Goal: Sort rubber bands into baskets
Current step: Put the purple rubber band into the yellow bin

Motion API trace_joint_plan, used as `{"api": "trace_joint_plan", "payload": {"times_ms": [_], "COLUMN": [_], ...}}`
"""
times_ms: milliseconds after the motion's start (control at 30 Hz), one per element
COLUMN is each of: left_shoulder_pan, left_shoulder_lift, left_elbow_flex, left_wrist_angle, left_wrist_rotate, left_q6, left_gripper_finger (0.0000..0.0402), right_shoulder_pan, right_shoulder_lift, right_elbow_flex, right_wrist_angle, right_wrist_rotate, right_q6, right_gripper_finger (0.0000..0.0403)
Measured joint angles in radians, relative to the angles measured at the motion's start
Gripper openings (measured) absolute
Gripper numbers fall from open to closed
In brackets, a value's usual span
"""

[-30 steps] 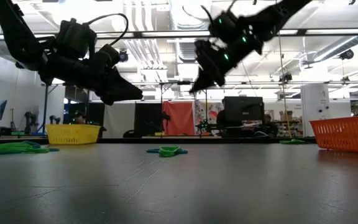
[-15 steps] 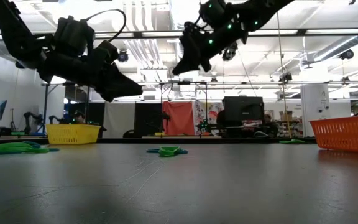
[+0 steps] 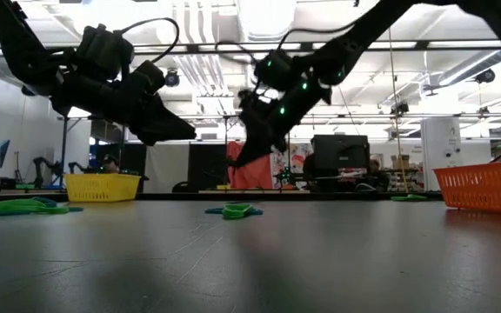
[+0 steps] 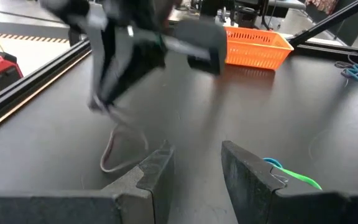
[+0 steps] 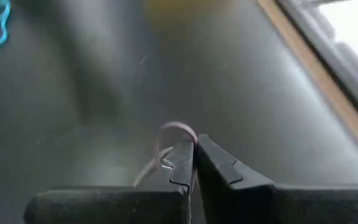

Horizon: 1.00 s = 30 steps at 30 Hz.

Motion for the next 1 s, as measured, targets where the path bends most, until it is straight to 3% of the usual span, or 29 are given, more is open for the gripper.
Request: {"api": "trace_joint_plan", "payload": {"times_ms": [400,800,1000], "left_shoulder_pan": [0.0,-0.008,-0.008], "left_shoulder_lift": [0.0,0.017,0.108], "left_elbow_flex": [0.0,0.0,0.039], "left_wrist_angle": [0.004,0.109,0.141], "left_wrist_rotate": [-0.001,-0.001,-0.002], "left_q6": [-0.051,-0.175,-0.248], "left_gripper_finger": [0.0116,0.0116,0.0116], "right_shoulder_pan": [0.042,0.043,0.089], "right_shoulder_lift": [0.098,0.077,-0.008], "right_elbow_flex": [0.0,0.0,-0.001], "right_wrist_angle": [0.001,-0.134,-0.134], "right_wrist_rotate": [-0.058,0.055,0.057], "right_q6": [0.003,-0.004,-0.033], "right_gripper_finger": [0.0021,0.0125,0.014]}}
